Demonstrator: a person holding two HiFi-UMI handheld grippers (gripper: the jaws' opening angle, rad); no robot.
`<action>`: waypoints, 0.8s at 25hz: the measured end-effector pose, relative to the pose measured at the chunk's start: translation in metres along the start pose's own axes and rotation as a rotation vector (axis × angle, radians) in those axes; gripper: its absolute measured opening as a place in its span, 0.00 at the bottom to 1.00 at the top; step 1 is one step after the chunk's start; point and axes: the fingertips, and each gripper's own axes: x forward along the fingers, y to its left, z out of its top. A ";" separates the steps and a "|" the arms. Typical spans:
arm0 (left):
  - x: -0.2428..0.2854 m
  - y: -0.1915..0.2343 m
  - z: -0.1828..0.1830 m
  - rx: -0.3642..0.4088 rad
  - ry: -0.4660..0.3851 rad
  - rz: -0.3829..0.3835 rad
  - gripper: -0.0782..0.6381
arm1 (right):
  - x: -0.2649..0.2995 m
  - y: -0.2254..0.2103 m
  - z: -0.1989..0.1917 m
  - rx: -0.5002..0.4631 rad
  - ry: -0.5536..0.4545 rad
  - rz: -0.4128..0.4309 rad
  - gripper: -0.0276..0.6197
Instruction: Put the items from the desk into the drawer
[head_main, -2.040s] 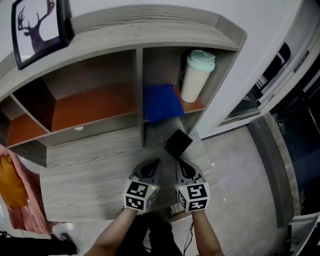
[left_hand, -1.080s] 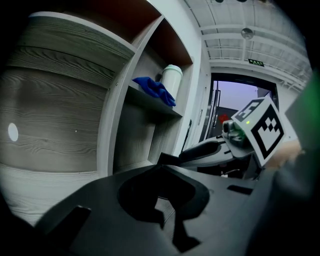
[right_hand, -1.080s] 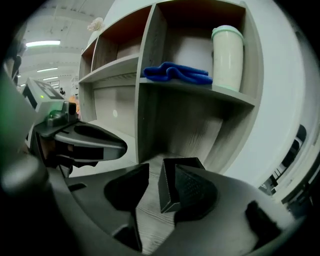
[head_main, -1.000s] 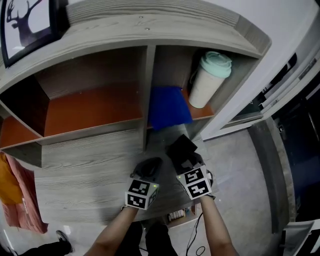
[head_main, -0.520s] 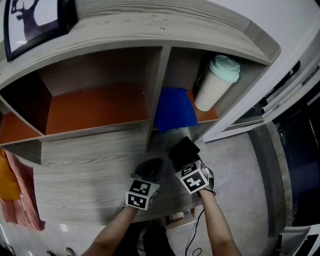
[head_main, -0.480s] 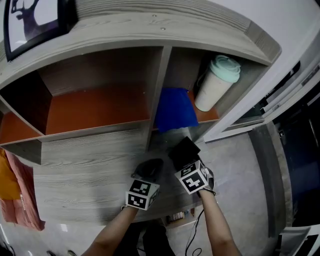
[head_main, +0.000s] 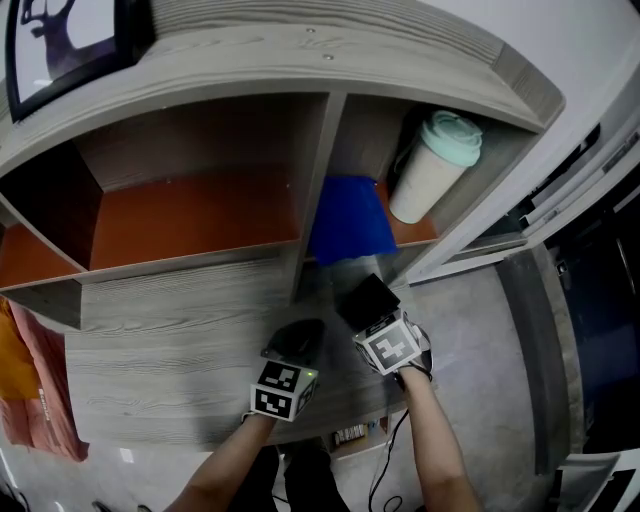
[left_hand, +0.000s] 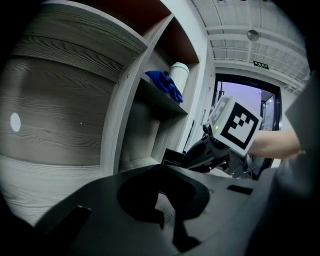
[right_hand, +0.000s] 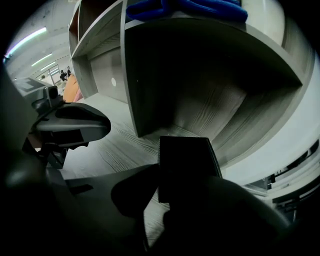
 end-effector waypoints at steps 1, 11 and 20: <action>0.000 0.000 0.000 -0.001 -0.001 0.000 0.12 | -0.003 -0.001 0.002 0.005 -0.003 -0.003 0.10; -0.007 -0.005 0.001 0.002 0.002 -0.007 0.12 | -0.009 -0.001 -0.007 0.078 -0.060 -0.029 0.10; -0.012 -0.018 -0.001 0.008 0.010 -0.025 0.12 | -0.026 0.003 -0.009 0.151 -0.139 -0.027 0.10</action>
